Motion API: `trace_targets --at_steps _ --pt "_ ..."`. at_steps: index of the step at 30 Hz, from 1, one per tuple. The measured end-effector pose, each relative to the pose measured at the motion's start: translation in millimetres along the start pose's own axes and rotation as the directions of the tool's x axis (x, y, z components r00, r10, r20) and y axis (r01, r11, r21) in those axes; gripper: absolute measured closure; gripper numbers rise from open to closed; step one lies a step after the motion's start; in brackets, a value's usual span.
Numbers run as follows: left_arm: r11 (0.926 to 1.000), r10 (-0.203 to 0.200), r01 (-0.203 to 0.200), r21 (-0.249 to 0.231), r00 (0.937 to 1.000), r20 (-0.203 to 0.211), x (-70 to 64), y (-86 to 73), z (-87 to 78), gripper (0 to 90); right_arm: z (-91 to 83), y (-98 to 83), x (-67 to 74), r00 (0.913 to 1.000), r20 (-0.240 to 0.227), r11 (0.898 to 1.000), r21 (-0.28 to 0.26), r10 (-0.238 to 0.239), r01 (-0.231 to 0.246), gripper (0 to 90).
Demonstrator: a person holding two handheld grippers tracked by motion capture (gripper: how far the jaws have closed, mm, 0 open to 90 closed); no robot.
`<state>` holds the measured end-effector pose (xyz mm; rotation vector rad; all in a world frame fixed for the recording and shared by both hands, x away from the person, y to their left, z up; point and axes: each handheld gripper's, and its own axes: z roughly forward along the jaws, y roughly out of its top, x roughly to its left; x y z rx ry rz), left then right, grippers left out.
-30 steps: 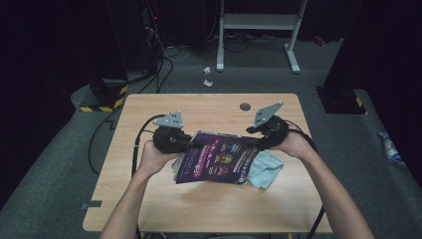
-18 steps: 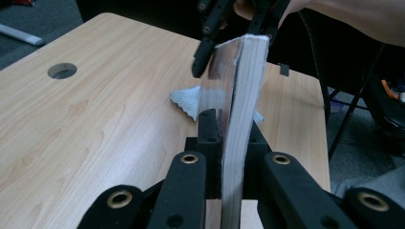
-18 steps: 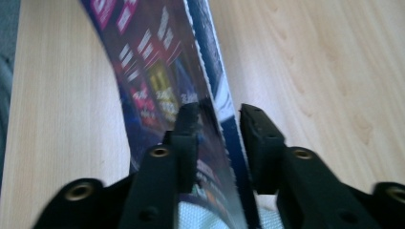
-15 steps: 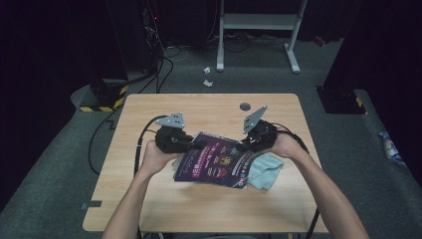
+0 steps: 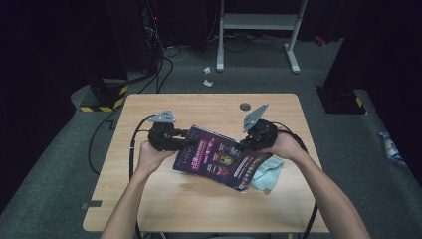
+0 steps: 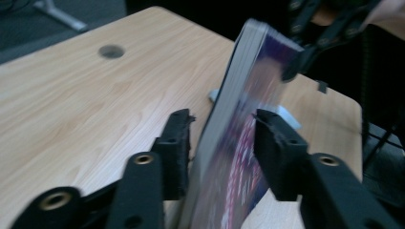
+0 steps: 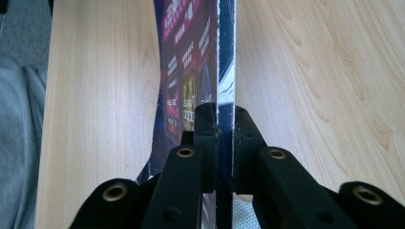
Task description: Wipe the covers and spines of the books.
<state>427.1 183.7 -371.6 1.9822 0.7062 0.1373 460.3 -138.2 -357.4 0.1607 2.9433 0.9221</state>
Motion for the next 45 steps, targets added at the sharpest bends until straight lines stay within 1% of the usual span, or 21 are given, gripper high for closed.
trace_targets --at_steps 9,17,21,22,23,25,26,27,28,29,31,32,34,35,36,37,40,41,42,44,45 --pt "0.9979 -0.062 0.060 -0.025 0.9943 -0.087 7.4 -16.8 -10.2 43.0 -14.8 6.2 -0.7 0.9975 0.031 0.998 -0.018 0.063 -0.063 83.8" --pt "0.9715 -0.213 0.234 0.037 0.9310 -0.296 18.1 -67.6 -0.5 41.7 -42.4 2.3 -5.1 0.9744 0.110 0.980 -0.051 0.196 -0.191 83.8" --pt "0.9525 -0.252 0.296 0.071 0.8978 -0.361 20.6 -85.3 5.5 41.1 -54.2 3.7 -7.2 0.9568 0.147 0.968 -0.064 0.251 -0.244 83.8" --pt "0.9525 -0.252 0.296 0.071 0.8978 -0.361 20.6 -85.3 5.5 41.0 -54.2 3.7 -7.2 0.9568 0.147 0.968 -0.064 0.251 -0.244 83.8" --pt "0.9487 -0.234 0.298 0.104 0.8855 -0.401 22.1 -91.9 9.0 40.8 -59.6 4.3 -9.6 0.9456 0.162 0.959 -0.074 0.282 -0.273 83.8" --pt "0.9465 -0.237 0.305 0.106 0.8791 -0.414 22.8 -94.7 10.6 41.0 -61.0 4.5 -10.1 0.9406 0.167 0.955 -0.079 0.296 -0.286 83.8" --pt "0.9379 -0.261 0.332 0.099 0.8648 -0.429 25.1 -102.3 13.3 41.0 -64.7 4.9 -11.5 0.9287 0.182 0.946 -0.087 0.323 -0.312 83.8" --pt "0.9379 -0.261 0.332 0.099 0.8648 -0.429 25.1 -102.3 13.3 41.0 -64.7 4.9 -11.5 0.9287 0.182 0.946 -0.087 0.323 -0.312 83.8" --pt "0.9373 -0.261 0.336 0.094 0.8554 -0.447 25.7 -105.7 14.1 41.0 -66.1 4.6 -12.5 0.9245 0.186 0.943 -0.092 0.333 -0.321 83.8" --pt "0.9373 -0.259 0.337 0.089 0.8437 -0.470 26.9 -110.6 14.5 41.2 -69.3 3.6 -15.2 0.9072 0.199 0.929 -0.096 0.371 -0.358 83.8" --pt "0.9362 -0.263 0.341 0.084 0.8383 -0.478 27.8 -113.9 14.8 40.9 -70.3 3.1 -16.3 0.8998 0.203 0.922 -0.098 0.386 -0.374 83.8" --pt "0.9311 -0.280 0.358 0.070 0.8254 -0.490 29.3 -121.3 15.7 40.7 -73.1 0.5 -20.1 0.8768 0.218 0.904 -0.112 0.428 -0.414 83.7" --pt "0.9288 -0.284 0.364 0.067 0.8159 -0.504 31.9 -127.5 16.0 40.4 -75.7 -1.6 -23.5 0.8552 0.233 0.886 -0.124 0.463 -0.446 83.7" --pt "0.9288 -0.284 0.364 0.067 0.8159 -0.504 31.9 -127.5 16.0 40.0 -75.7 -1.6 -23.5 0.8552 0.233 0.886 -0.124 0.463 -0.446 83.7" --pt "0.9253 -0.270 0.369 0.086 0.8005 -0.535 34.9 -133.0 16.5 38.8 -79.3 -4.0 -27.9 0.8216 0.255 0.860 -0.137 0.510 -0.491 83.8" --pt "0.9218 -0.268 0.376 0.093 0.7909 -0.550 36.2 -136.6 17.3 38.5 -79.9 -4.7 -29.1 0.8154 0.262 0.856 -0.140 0.516 -0.497 83.8" --pt "0.9199 -0.266 0.382 0.090 0.7756 -0.572 37.7 -145.2 19.0 37.1 -83.4 -7.3 -37.2 0.7687 0.293 0.821 -0.145 0.568 -0.552 83.8" --pt "0.9199 -0.266 0.382 0.090 0.7756 -0.572 37.7 -145.2 19.0 36.8 -83.4 -7.3 -37.2 0.7687 0.293 0.821 -0.145 0.568 -0.552 83.8" --pt "0.9239 -0.274 0.377 0.063 0.7680 -0.579 38.0 -150.8 17.9 36.3 -86.0 -7.6 -41.9 0.7416 0.310 0.801 -0.148 0.595 -0.581 83.8" --pt "0.9248 -0.283 0.378 0.045 0.7630 -0.581 37.4 -153.4 16.2 36.2 -88.5 -7.6 -46.9 0.7182 0.326 0.784 -0.151 0.615 -0.603 83.8" --pt "0.9248 -0.283 0.378 0.045 0.7630 -0.581 37.4 -153.4 16.2 35.8 -88.5 -7.6 -46.9 0.7182 0.326 0.784 -0.151 0.615 -0.603 83.8"
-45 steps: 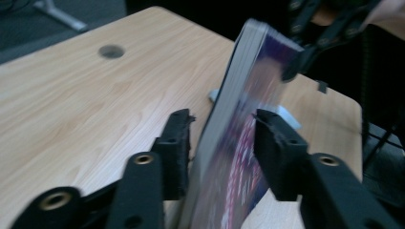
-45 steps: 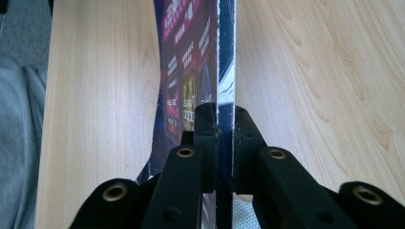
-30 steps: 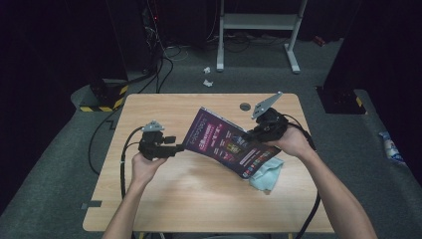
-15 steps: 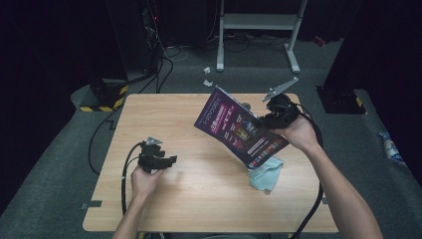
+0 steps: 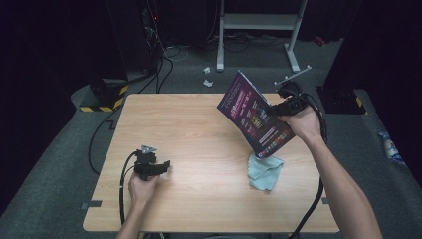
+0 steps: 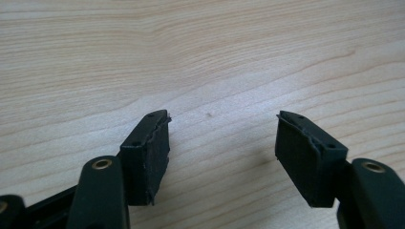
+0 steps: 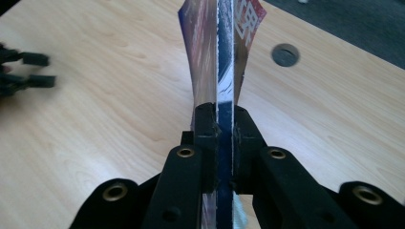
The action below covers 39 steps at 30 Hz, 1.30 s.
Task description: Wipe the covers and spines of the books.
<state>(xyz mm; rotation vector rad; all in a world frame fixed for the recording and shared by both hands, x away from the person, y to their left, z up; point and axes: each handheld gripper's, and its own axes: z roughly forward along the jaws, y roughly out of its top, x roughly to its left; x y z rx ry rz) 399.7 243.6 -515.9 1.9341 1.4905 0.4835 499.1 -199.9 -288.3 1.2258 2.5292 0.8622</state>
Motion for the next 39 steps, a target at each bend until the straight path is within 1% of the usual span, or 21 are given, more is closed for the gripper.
trace_targets --at_steps 1,2,4,5,6,7,9,10,15,19,20,21,24,27,28,29,30,31,35,37,39 --pt "1.0000 0.009 -0.009 -0.001 0.9999 -0.010 0.2 -1.0 -0.3 35.8 0.0 1.8 -2.0 0.9998 0.016 1.000 0.006 0.010 -0.010 83.8" --pt "0.9989 0.042 -0.043 -0.019 0.9984 -0.037 -0.3 -4.8 0.1 35.3 1.5 5.4 -5.6 0.9984 0.051 0.999 0.021 0.024 -0.025 83.8" --pt "0.9954 0.072 -0.075 -0.058 0.9957 -0.058 -2.7 -11.2 1.2 35.1 3.6 7.5 -7.9 0.9966 0.074 0.999 0.032 0.036 -0.038 83.8" --pt "0.9954 0.072 -0.075 -0.058 0.9957 -0.058 -2.7 -11.2 1.2 35.1 3.6 7.5 -7.9 0.9966 0.074 0.999 0.032 0.036 -0.038 83.8" --pt "0.9935 0.075 -0.081 -0.081 0.9949 -0.067 -3.9 -14.0 1.8 35.1 4.5 8.4 -9.6 0.9954 0.084 0.998 0.035 0.046 -0.049 83.8" --pt "0.9886 0.071 -0.079 -0.128 0.9951 -0.069 -4.1 -20.3 2.8 33.6 6.3 9.6 -13.7 0.9920 0.103 0.996 0.038 0.073 -0.077 83.8" --pt "0.9890 0.071 -0.079 -0.125 0.9952 -0.067 -4.1 -20.2 2.5 32.9 8.7 10.6 -18.4 0.9891 0.117 0.994 0.043 0.090 -0.096 83.8" --pt "0.9878 0.069 -0.078 -0.135 0.9953 -0.068 -3.9 -20.6 3.3 32.7 9.8 11.1 -19.7 0.9874 0.125 0.993 0.048 0.097 -0.104 83.8" --pt "0.9873 0.071 -0.080 -0.137 0.9952 -0.067 -3.7 -21.0 3.3 32.6 24.2 16.7 -24.1 0.9735 0.199 0.988 0.078 0.113 -0.131 83.7" --pt "0.9873 0.072 -0.080 -0.137 0.9952 -0.066 -4.0 -21.3 3.3 32.2 36.3 16.3 -33.2 0.9605 0.239 0.981 0.095 0.142 -0.168 83.8" --pt "0.9873 0.072 -0.080 -0.137 0.9952 -0.066 -4.0 -21.3 3.3 32.2 36.3 16.3 -33.2 0.9605 0.239 0.981 0.095 0.142 -0.168 83.8" --pt "0.9875 0.071 -0.079 -0.136 0.9953 -0.066 -4.1 -21.2 3.2 32.1 39.1 13.2 -38.8 0.9535 0.256 0.976 0.102 0.159 -0.190 83.8" --pt "0.9870 0.072 -0.080 -0.139 0.9952 -0.067 -4.2 -21.3 3.6 32.0 41.4 8.0 -44.2 0.9419 0.289 0.969 0.121 0.172 -0.214 83.8" --pt "0.9870 0.071 -0.080 -0.140 0.9952 -0.068 -4.4 -21.3 3.7 31.8 50.2 1.4 -47.4 0.9309 0.319 0.963 0.141 0.177 -0.231 83.7" --pt "0.9870 0.071 -0.080 -0.140 0.9952 -0.068 -4.4 -21.3 3.7 31.8 53.1 0.5 -47.4 0.9305 0.320 0.960 0.152 0.177 -0.235 83.7" --pt "0.9872 0.074 -0.083 -0.137 0.9949 -0.069 -4.3 -21.3 3.5 31.8 57.9 -0.5 -45.9 0.9307 0.322 0.961 0.151 0.173 -0.231 83.7" --pt "0.9872 0.074 -0.083 -0.137 0.9949 -0.069 -4.3 -21.3 3.5 31.8 57.9 -0.5 -45.9 0.9307 0.322 0.961 0.151 0.173 -0.231 83.7" --pt "0.9874 0.068 -0.077 -0.138 0.9950 -0.073 -5.1 -21.1 3.8 31.7 62.1 2.8 -38.7 0.9331 0.325 0.964 0.158 0.154 -0.214 83.6" --pt "0.9872 0.067 -0.077 -0.139 0.9951 -0.072 -5.0 -21.2 4.0 31.5 69.3 9.2 -23.1 0.9551 0.263 0.970 0.162 0.137 -0.183 83.6" --pt "0.9870 0.065 -0.075 -0.143 0.9952 -0.073 -5.2 -21.3 4.2 31.5 73.9 11.8 -15.9 0.9629 0.237 0.973 0.159 0.129 -0.170 83.6" --pt "0.9871 0.067 -0.077 -0.141 0.9952 -0.072 -4.9 -21.3 4.0 31.4 75.5 12.6 -13.7 0.9652 0.231 0.973 0.161 0.123 -0.162 83.6"
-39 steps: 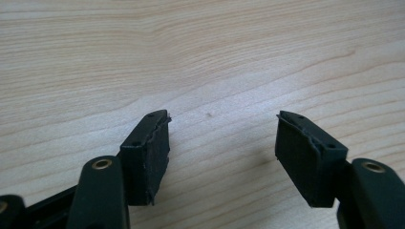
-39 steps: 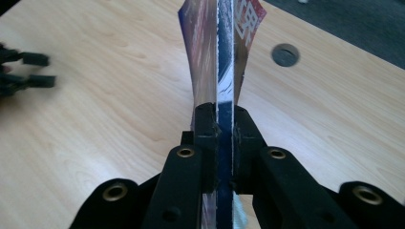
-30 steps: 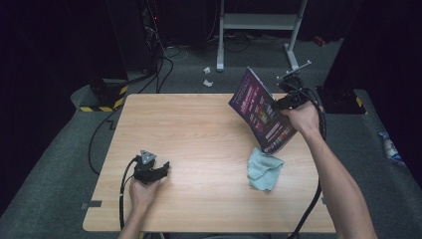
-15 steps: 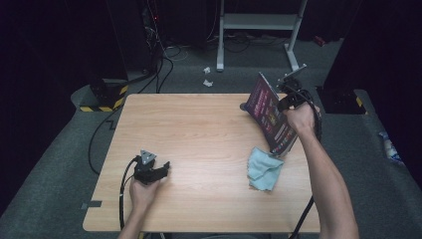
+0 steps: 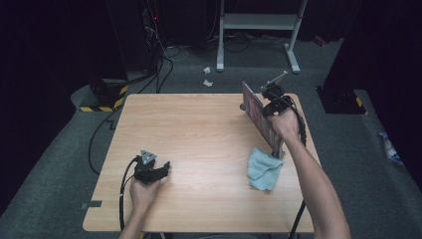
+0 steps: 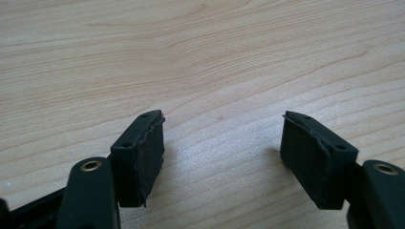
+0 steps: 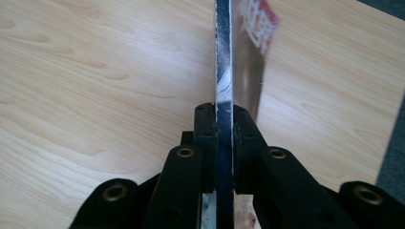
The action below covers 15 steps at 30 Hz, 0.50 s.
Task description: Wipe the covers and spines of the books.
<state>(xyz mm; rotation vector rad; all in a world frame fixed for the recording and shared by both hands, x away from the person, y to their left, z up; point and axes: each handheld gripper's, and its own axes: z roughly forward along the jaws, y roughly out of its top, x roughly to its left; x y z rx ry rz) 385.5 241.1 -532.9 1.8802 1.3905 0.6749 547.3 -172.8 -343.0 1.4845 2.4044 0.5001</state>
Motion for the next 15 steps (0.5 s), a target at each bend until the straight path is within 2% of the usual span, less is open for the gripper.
trace_targets --at_steps 1,4,10,15 --pt "1.0000 0.000 0.000 -0.001 1.0000 0.000 0.0 -0.1 0.0 31.4 2.2 2.3 6.8 0.9997 -0.020 1.000 0.004 -0.011 0.011 83.6" --pt "1.0000 0.000 0.000 -0.002 1.0000 -0.001 0.0 -0.1 0.2 31.4 4.1 3.7 12.5 0.9992 -0.034 1.000 0.011 -0.022 0.022 83.5" --pt "1.0000 0.002 -0.002 -0.005 1.0000 0.001 0.3 -0.2 0.5 31.2 13.6 3.4 20.9 0.9937 -0.112 1.000 0.012 -0.008 0.010 83.6" --pt "1.0000 0.001 -0.001 -0.005 1.0000 0.001 0.2 -0.2 0.5 31.2 19.5 3.6 29.0 0.9898 -0.142 1.000 0.020 -0.010 0.013 83.5"
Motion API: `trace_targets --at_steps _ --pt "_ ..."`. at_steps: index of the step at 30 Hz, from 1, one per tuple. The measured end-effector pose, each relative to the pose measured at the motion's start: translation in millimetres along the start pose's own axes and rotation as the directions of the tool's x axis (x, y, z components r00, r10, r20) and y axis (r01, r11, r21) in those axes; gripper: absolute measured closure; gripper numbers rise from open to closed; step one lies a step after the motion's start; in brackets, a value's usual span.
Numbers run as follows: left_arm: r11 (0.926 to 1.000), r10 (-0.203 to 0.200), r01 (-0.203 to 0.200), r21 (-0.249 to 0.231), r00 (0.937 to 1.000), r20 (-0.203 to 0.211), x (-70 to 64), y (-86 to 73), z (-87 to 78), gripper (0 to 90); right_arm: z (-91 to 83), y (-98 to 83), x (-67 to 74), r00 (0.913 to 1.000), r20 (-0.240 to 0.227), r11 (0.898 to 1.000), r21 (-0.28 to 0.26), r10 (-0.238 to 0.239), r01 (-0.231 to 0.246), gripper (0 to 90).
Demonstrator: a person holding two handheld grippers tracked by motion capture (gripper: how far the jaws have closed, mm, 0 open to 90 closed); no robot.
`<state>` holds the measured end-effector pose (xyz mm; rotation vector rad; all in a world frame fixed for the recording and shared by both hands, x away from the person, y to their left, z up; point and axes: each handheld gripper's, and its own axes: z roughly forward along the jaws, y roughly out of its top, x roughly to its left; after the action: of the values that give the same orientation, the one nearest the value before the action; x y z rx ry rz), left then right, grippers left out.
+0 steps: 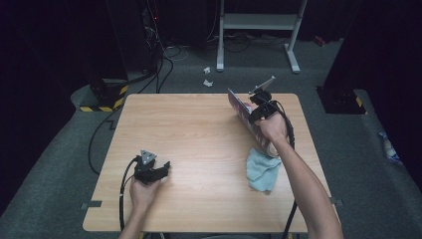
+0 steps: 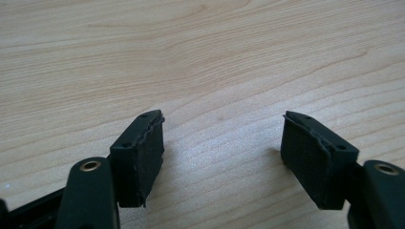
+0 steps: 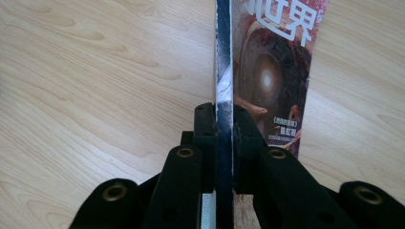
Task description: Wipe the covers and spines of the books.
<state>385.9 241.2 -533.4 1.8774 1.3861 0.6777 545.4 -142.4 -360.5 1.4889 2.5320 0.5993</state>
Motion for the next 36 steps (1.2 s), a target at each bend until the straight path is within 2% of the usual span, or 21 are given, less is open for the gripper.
trace_targets --at_steps 10,12,21,27,36 --pt "1.0000 -0.002 0.002 0.001 1.0000 -0.001 -0.5 0.2 -0.1 31.9 7.4 -1.9 10.7 0.9986 -0.053 1.000 -0.008 -0.003 0.002 83.4" --pt "1.0000 -0.001 0.001 0.001 1.0000 -0.001 -0.5 0.3 -0.2 31.9 10.3 -2.3 14.1 0.9969 -0.079 1.000 -0.016 0.000 -0.001 83.4" --pt "1.0000 -0.002 0.002 0.002 1.0000 0.000 -0.5 0.2 -0.2 31.9 20.6 -1.7 28.5 0.9944 -0.103 1.000 -0.005 -0.023 0.022 83.3" --pt "1.0000 -0.004 0.004 0.002 1.0000 0.004 -0.8 0.2 -0.4 32.6 36.7 -4.4 39.8 0.9877 -0.154 1.000 0.005 -0.028 0.029 83.2" --pt "1.0000 -0.003 0.003 0.002 1.0000 0.004 -0.9 0.1 -0.5 32.6 45.5 -5.7 52.2 0.9797 -0.195 0.999 -0.001 -0.048 0.049 83.1"
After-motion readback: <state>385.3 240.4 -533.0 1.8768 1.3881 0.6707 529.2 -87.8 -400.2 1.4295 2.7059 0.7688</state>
